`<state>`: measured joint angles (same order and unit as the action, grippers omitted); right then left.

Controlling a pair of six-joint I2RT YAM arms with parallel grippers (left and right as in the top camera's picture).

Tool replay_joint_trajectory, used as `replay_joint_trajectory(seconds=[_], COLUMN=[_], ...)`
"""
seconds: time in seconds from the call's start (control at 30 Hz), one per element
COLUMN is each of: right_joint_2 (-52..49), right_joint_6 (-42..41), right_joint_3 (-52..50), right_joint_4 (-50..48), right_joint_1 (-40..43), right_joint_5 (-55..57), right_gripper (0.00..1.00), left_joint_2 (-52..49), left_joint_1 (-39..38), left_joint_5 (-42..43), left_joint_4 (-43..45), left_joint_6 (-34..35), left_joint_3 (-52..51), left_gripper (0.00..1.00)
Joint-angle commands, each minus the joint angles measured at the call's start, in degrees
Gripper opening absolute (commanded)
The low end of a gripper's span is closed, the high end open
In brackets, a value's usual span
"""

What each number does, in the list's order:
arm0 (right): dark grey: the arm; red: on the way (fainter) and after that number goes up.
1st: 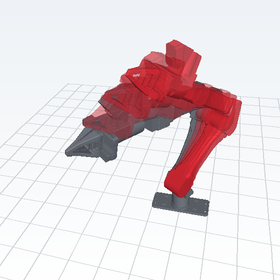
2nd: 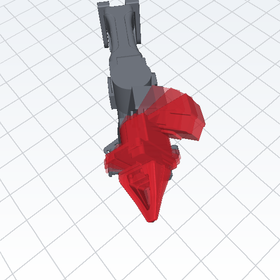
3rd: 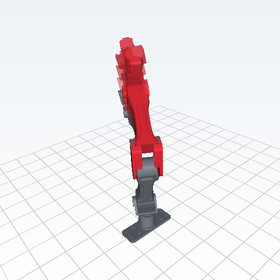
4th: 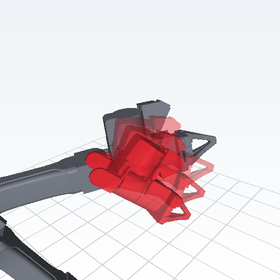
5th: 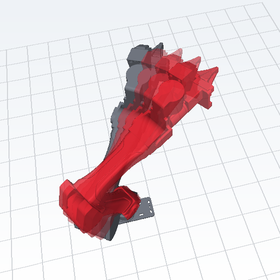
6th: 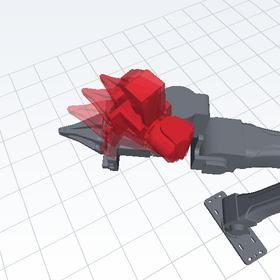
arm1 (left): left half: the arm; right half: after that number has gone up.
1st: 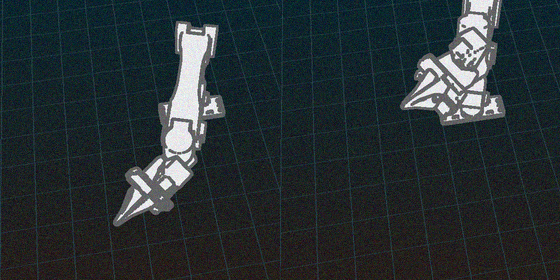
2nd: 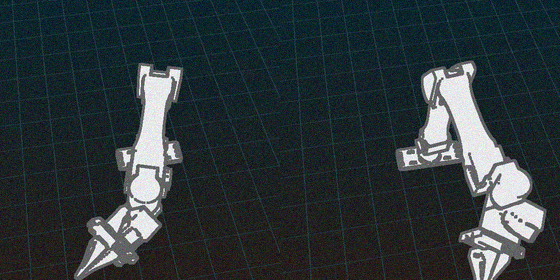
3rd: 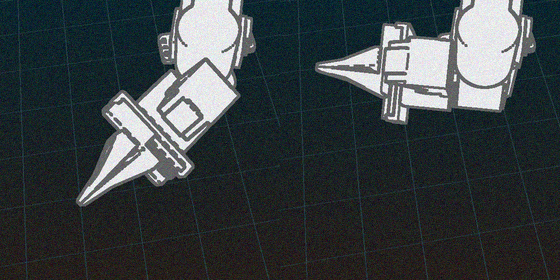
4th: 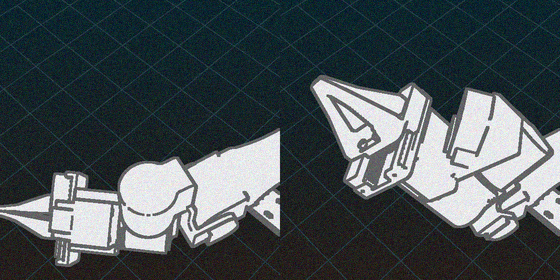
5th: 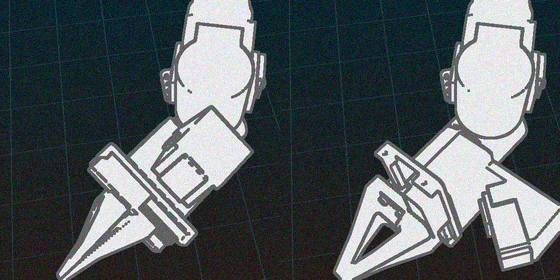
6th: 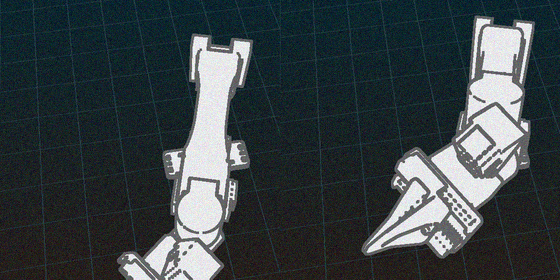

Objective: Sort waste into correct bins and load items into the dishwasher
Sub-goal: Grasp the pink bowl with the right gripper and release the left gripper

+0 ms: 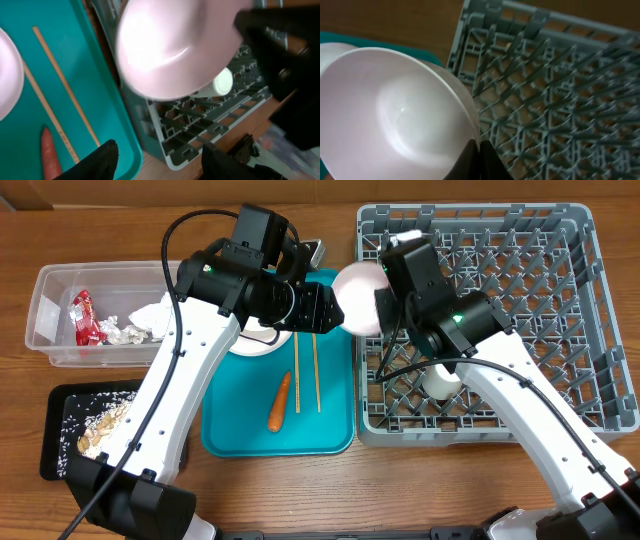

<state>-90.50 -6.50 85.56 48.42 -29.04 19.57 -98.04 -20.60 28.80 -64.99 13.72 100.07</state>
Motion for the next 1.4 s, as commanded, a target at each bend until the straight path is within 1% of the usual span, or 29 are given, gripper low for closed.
replay_joint_trajectory(seconds=[0.0,0.07,0.13,0.17,0.2,0.27,0.3,0.53,0.57,0.67,0.73,0.77,0.8,0.9,1.07,1.2,1.37], right_joint_2=[0.02,0.02,0.02,-0.02,-0.02,-0.09,-0.31,-3.54,-5.62,-8.90,-11.19,-13.11,-13.77,-15.30,-18.03,-21.44,-26.34], right_joint_6=[9.90,15.32,20.70,25.03,27.28,31.52,34.86,44.26,48.43,54.58,58.82,61.94,62.79,63.58,63.73,70.18,75.91], right_joint_3=[-0.07,-0.07,-0.07,-0.07,-0.07,-0.07,-0.07,-0.07,-0.07,-0.07,-0.07,-0.07,-0.07,-0.07,-0.07,-0.07,-0.07], right_joint_4=[-3.91,-6.78,-9.27,-11.10,-12.20,-14.93,-18.27,-30.03,-32.87,-39.47,-45.46,-51.25,-53.11,-55.28,-55.28,-55.67,-61.29], right_joint_1=[-0.22,0.55,1.84,3.17,4.00,6.10,8.37,15.89,17.09,17.44,17.44,17.31,17.20,16.83,15.85,14.78,13.81], right_joint_5=[9.40,10.03,9.99,9.99,10.01,9.99,9.99,10.49,12.81,19.28,23.10,25.42,25.70,25.81,25.86,25.86,27.21], right_gripper=[0.04,0.04,0.04,0.04,0.04,0.04,0.04,0.04,0.04,0.04,0.04,0.04,0.04,0.04,0.04,0.04,0.04], left_joint_2=[1.09,1.07,1.07,1.07,1.03,1.03,1.03,1.03,1.03,1.03,1.03,1.03,1.03,1.03,1.03,1.03,1.03], left_joint_1=[1.70,2.29,2.78,3.02,3.04,2.99,2.99,2.99,2.99,2.99,2.99,2.99,2.99,2.99,2.99,2.99,2.99], left_joint_5=[-5.97,-9.09,-12.41,-14.99,-16.63,-19.26,-20.48,-20.41,-20.41,-20.44,-20.44,-20.41,-20.41,-20.44,-20.44,-20.44,-20.41], left_joint_4=[-0.15,-0.20,-0.42,-0.72,-0.81,-0.81,-0.79,-0.79,-0.79,-0.79,-0.79,-0.79,-0.79,-0.79,-0.79,-0.79,-0.79], left_joint_6=[-1.75,-1.75,-1.73,-1.73,-1.75,-1.75,-1.75,-1.73,-1.73,-1.73,-1.73,-1.75,-1.73,-1.75,-1.73,-1.75,-1.73], left_joint_3=[1.42,1.42,1.42,1.40,1.40,1.40,1.40,1.40,1.40,1.40,1.40,1.40,1.40,1.40,1.40,1.40,1.40], left_gripper=[0.57,0.60,0.68,0.87,1.00,1.00,1.00,1.00,1.00,1.00,1.00,1.00,1.00,1.00,1.00,1.00,1.00])
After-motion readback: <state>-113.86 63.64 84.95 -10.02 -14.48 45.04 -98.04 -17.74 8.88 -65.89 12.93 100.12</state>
